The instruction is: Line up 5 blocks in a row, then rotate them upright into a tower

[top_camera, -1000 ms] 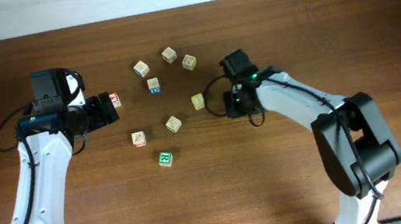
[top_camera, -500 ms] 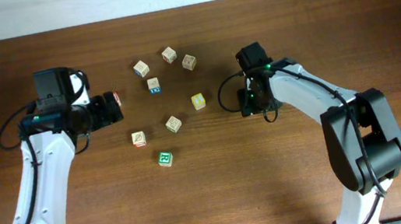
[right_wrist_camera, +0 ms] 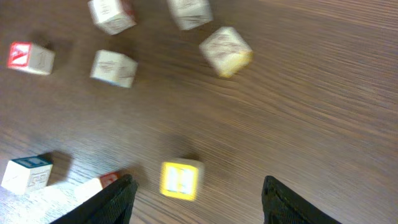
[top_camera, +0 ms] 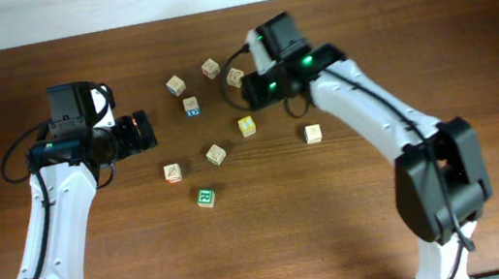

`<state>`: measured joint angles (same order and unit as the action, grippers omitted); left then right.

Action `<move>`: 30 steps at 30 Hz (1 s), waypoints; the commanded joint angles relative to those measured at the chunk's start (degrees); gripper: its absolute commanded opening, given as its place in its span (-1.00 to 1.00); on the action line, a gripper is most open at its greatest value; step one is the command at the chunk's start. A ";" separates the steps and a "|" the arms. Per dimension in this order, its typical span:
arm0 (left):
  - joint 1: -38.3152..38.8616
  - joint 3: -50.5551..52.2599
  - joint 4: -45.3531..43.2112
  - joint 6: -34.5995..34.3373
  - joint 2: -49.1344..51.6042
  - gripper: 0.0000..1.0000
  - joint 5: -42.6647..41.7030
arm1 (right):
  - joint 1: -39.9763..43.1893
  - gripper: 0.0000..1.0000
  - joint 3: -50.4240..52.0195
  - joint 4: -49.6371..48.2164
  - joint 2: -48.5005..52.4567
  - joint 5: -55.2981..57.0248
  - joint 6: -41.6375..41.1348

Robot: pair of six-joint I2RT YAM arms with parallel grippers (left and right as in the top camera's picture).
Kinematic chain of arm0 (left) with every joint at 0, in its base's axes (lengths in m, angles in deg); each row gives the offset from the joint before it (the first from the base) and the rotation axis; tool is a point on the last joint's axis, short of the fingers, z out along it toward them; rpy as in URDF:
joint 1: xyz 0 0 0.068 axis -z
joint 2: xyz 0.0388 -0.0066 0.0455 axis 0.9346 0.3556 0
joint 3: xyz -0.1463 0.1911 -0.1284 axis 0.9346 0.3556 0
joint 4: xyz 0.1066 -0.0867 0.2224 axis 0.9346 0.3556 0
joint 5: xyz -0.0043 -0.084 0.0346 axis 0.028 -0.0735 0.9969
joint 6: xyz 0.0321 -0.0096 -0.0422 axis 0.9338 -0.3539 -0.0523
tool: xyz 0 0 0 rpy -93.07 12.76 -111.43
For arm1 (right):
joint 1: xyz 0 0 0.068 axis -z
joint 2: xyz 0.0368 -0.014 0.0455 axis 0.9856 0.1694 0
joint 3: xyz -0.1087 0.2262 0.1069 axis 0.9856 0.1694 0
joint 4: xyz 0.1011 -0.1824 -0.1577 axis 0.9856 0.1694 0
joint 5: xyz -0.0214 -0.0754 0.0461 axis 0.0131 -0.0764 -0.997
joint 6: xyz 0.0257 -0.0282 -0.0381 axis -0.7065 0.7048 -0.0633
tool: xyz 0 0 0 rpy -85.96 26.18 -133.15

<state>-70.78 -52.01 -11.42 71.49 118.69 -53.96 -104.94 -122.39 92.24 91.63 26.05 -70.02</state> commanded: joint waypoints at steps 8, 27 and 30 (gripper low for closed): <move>-0.04 -0.72 0.24 -3.28 -0.17 0.99 5.07 | -3.85 0.20 -0.55 -1.44 9.25 5.16 -1.11; -0.04 -0.72 0.24 -3.26 -0.17 0.99 5.07 | -3.98 0.11 0.00 1.05 9.75 2.67 -2.27; -0.04 -0.72 0.24 -3.26 -0.17 0.99 5.07 | -4.31 0.13 0.00 0.39 9.75 0.94 -0.48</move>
<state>-70.78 -52.01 -11.24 68.93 118.69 -49.54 -108.78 -122.39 93.22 100.98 28.71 -72.42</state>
